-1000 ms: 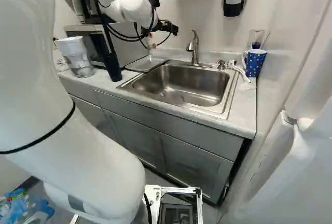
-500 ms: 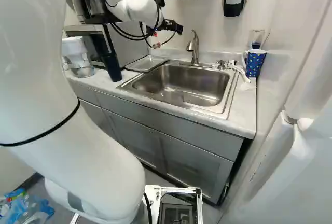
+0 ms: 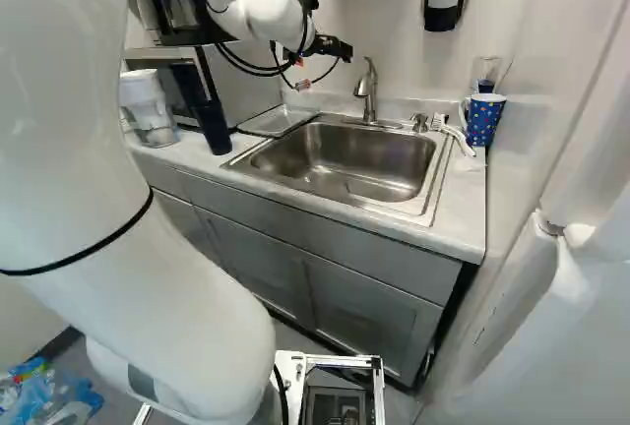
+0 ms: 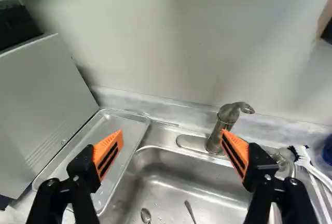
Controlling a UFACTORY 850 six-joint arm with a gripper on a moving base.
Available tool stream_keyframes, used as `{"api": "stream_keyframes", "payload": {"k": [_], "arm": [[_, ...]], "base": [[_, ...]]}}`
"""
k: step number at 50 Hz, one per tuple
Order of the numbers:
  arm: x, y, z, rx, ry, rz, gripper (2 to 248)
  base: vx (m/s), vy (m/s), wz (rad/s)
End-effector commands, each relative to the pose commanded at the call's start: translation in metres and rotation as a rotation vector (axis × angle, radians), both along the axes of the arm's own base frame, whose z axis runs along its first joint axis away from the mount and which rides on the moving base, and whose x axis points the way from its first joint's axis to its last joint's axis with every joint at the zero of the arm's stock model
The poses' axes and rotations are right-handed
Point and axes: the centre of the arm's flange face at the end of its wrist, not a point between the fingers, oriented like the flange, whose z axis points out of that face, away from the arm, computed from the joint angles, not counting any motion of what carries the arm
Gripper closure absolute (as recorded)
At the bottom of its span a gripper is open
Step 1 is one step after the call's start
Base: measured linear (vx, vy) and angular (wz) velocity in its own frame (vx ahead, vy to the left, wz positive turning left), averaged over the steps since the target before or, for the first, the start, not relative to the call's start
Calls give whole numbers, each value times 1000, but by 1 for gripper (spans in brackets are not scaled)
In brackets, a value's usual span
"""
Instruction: Rinse the cup and place it in the tray
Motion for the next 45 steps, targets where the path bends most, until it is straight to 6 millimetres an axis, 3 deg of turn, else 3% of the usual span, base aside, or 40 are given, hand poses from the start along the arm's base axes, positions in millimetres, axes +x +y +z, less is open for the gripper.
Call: {"api": "stream_keyframes", "payload": {"k": [45], "arm": [[16, -24, -2, 3, 18, -39, 3]], "base": [[0, 0, 0]]}}
